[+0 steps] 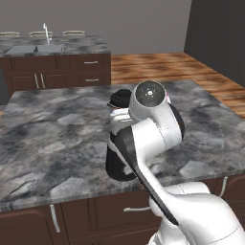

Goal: Open the blender lid, put the tangerine in the blender, close the lid, and start the blender.

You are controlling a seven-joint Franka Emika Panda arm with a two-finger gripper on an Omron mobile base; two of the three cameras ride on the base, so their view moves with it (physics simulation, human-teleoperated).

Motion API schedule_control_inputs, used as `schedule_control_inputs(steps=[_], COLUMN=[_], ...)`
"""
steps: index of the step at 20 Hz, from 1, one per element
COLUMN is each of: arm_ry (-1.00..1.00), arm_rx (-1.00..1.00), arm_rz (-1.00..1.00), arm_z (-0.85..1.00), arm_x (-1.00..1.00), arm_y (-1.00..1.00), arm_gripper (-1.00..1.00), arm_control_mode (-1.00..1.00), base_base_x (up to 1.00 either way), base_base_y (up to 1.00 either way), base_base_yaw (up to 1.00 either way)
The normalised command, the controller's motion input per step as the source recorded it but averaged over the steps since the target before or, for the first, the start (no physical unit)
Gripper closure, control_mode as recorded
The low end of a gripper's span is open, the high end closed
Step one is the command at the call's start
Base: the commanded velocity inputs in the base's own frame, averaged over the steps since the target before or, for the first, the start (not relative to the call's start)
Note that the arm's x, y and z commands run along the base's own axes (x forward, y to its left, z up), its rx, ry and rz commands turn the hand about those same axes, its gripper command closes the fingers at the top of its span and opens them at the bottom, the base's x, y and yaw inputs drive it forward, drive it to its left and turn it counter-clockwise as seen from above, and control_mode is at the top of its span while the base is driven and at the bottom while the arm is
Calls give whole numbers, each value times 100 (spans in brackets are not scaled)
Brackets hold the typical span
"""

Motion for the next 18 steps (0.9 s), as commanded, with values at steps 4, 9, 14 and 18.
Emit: schedule_control_inputs(steps=[4, 9, 14, 18], arm_ry=[-11, -24, -25, -15], arm_rx=[-8, -7, -6, -1], arm_rz=[-22, -23, -23, -29], arm_z=[-76, -44, -36, -43], arm_x=[-48, -8, 0, -1], arm_y=[0, 0, 0, 0], arm_gripper=[-100, -100, -100, -100], arm_control_mode=[-100, -100, -100, -100], base_base_x=[0, 0, 0, 0], base_base_y=[0, 0, 0, 0], base_base_yaw=[0, 0, 0, 0])
